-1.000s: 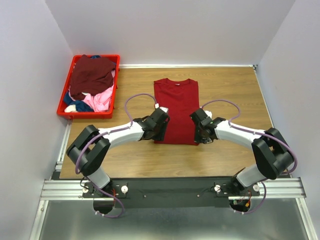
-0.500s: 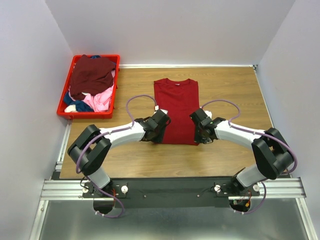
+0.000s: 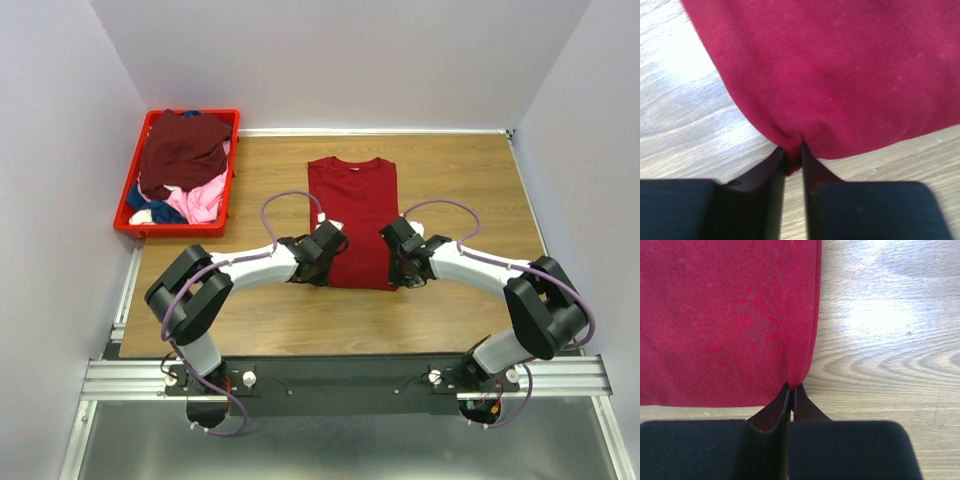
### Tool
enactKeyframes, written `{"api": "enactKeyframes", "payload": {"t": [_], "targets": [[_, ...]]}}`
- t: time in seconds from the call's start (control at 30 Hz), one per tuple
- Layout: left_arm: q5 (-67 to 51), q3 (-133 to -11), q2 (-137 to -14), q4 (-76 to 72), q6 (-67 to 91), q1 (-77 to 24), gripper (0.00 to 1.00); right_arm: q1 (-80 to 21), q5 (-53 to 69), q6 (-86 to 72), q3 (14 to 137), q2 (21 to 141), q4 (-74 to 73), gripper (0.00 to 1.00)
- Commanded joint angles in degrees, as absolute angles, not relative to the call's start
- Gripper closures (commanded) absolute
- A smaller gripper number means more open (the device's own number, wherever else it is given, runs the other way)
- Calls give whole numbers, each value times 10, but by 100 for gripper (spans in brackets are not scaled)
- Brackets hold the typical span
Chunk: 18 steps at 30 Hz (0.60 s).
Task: Fold and stack the t-shirts
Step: Fold the tshirt
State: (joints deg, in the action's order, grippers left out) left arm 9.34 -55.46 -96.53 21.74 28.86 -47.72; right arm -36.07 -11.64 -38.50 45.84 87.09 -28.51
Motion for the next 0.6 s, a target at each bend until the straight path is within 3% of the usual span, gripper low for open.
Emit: {"api": "enactKeyframes", "payload": {"t": [0.0, 0.1, 0.27, 0.47, 0.57], "targets": [[89, -526, -986, 247, 289, -482, 83, -374, -97, -372, 418, 907, -338, 95], [86, -519, -967, 264, 301, -497, 100, -375, -70, -367, 422, 885, -361, 96], [71, -486, -889, 309, 361, -572, 100, -431, -16, -399, 426, 802, -452, 96], [12, -449, -712, 379, 513, -727, 100, -615, -4, -567, 459, 699, -563, 97], [4, -460, -650, 385, 534, -728, 100, -628, -17, -584, 495, 672, -615, 99]]}}
